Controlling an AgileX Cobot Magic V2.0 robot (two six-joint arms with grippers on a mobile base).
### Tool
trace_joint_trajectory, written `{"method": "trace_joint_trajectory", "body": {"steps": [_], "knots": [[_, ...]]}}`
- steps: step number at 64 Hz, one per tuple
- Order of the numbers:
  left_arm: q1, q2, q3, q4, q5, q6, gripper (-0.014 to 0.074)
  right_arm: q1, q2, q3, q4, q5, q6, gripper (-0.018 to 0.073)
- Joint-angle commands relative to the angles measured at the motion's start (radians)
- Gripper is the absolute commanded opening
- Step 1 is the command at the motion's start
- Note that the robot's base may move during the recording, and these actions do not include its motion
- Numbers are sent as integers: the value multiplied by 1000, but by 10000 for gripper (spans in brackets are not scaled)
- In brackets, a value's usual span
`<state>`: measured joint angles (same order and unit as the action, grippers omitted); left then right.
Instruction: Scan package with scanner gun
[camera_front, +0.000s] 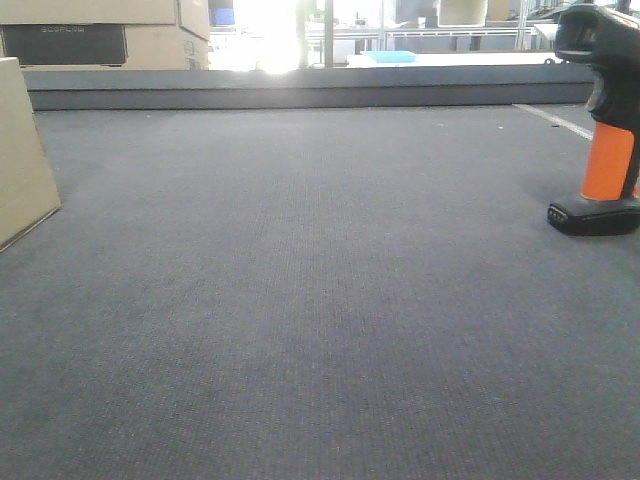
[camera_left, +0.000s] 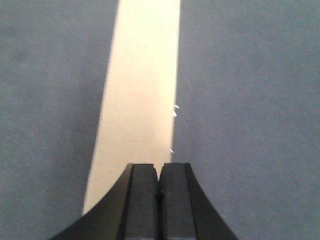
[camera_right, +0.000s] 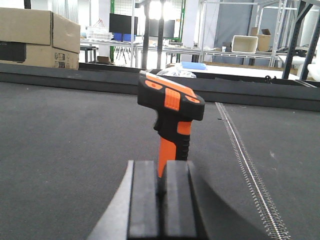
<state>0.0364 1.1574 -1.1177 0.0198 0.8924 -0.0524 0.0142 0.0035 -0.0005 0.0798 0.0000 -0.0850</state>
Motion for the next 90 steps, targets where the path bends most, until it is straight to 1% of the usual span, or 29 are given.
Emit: {"method": "trace_joint_trajectory", "body": {"steps": [1, 8, 14, 39, 41, 43, 47, 48, 51, 54, 59, 60, 69, 73, 77, 90], "knots": [[12, 26, -43, -45, 46, 0, -111, -5, -4, 1, 6, -16, -6, -169], [32, 79, -120, -50, 105, 30, -111, -5, -4, 1, 6, -16, -6, -169], [45, 119, -176, -64, 147, 80, -111, -5, -4, 1, 6, -16, -6, -169], [45, 178, -182, -64, 75, 84, -103, -5, -4, 1, 6, -16, -6, -169], [45, 178, -182, -62, 73, 84, -76, -5, -4, 1, 6, -16, -6, -169], [45, 178, -182, -62, 69, 84, -29, -5, -4, 1, 6, -16, -6, -169], [45, 178, -182, -62, 65, 84, 96, -5, -4, 1, 6, -16, -6, -169], [45, 178, -182, -62, 59, 84, 148, -5, -4, 1, 6, -16, -6, -169], [45, 178, -182, -62, 57, 84, 259, -5, -4, 1, 6, -16, -6, -169], [45, 178, -182, -62, 57, 84, 415, -5, -4, 1, 6, -16, -6, -169], [45, 178, -182, -60, 57, 84, 623, -5, -4, 1, 6, -16, -6, -169], [45, 178, -182, -60, 57, 84, 626, -5, -4, 1, 6, -16, -6, -169], [45, 190, -182, -13, 74, 84, 521, -5, -4, 1, 6, -16, -6, -169], [47, 206, -182, -11, 95, 84, 492, -5, -4, 1, 6, -16, -6, -169], [47, 228, -182, -11, 115, 84, 492, -5, -4, 1, 6, -16, -6, -169], [49, 281, -182, -5, 108, 84, 560, -5, -4, 1, 6, -16, -6, -169]]}}
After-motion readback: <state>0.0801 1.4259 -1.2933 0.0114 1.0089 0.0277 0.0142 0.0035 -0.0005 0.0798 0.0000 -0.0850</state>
